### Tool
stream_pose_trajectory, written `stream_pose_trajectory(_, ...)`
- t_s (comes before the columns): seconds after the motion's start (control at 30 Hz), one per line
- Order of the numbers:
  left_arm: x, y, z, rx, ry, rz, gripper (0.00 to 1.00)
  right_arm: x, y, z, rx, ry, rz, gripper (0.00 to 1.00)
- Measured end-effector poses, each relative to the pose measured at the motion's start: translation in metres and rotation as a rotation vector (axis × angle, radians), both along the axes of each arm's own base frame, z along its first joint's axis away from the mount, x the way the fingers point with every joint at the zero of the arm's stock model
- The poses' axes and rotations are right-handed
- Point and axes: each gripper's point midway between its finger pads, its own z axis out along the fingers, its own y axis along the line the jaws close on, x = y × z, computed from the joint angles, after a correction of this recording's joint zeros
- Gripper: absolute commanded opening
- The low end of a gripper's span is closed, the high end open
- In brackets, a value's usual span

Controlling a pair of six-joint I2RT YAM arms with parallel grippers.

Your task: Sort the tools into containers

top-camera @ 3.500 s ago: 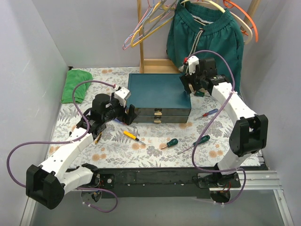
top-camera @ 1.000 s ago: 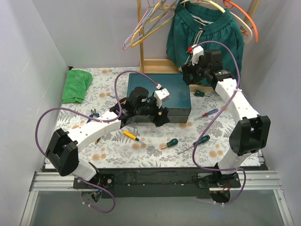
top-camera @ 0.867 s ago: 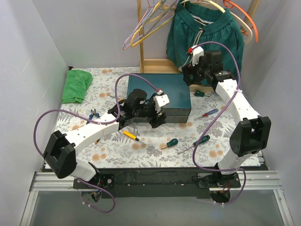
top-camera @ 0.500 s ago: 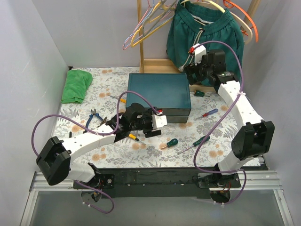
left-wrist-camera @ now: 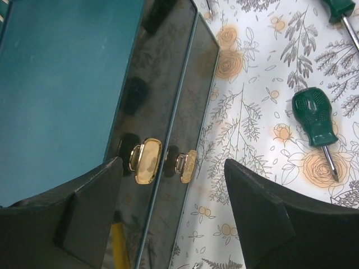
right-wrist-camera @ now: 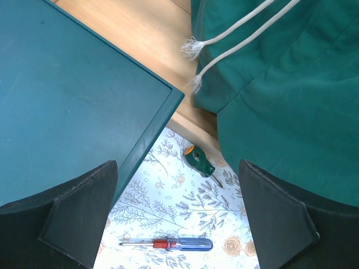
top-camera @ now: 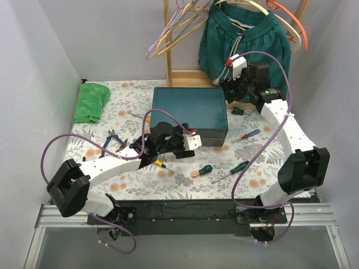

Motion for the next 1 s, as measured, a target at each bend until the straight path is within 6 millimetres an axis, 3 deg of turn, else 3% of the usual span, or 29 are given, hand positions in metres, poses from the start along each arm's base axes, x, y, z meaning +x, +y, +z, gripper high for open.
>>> stream_pose_trajectory(0.3, 0.01, -0.002, -0.027, 0.048, 0.023, 0.031, 0.73, -0.002, -0.002, -0.007, -0.008, 0.014, -0.004, 0.96)
stream_pose_trajectory(0.6, 0.007, -0.002, -0.032, 0.053, 0.03, 0.017, 0.72, -0.002, -0.002, -0.008, -0.012, 0.015, -0.004, 0.96)
stream_pose_trajectory(1.0, -0.046, 0.005, -0.029, 0.057, 0.188, -0.123, 0.7, -0.007, -0.003, -0.004, -0.01, 0.005, -0.004, 0.96)
